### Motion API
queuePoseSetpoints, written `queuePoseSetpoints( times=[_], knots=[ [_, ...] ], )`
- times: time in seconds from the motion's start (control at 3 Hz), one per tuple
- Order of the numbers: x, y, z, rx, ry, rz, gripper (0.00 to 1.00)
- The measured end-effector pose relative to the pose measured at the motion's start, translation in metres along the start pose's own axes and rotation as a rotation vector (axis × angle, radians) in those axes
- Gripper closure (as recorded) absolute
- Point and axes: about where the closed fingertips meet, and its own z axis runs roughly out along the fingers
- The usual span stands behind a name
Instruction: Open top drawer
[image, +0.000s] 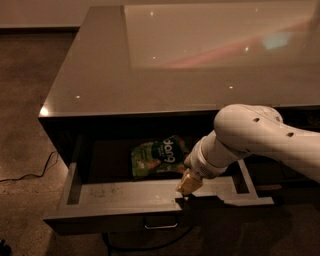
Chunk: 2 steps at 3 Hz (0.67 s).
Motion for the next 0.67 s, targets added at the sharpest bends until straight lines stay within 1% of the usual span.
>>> queuePoseSetpoints(
  times=[0.33,0.67],
  knots=[
    [0.0012,-0.0033,0.0066,0.018,0.023,0.004,0.62],
    [0.0047,-0.0030,0.0141,0.021,0.059,-0.003,0.85]
  ],
)
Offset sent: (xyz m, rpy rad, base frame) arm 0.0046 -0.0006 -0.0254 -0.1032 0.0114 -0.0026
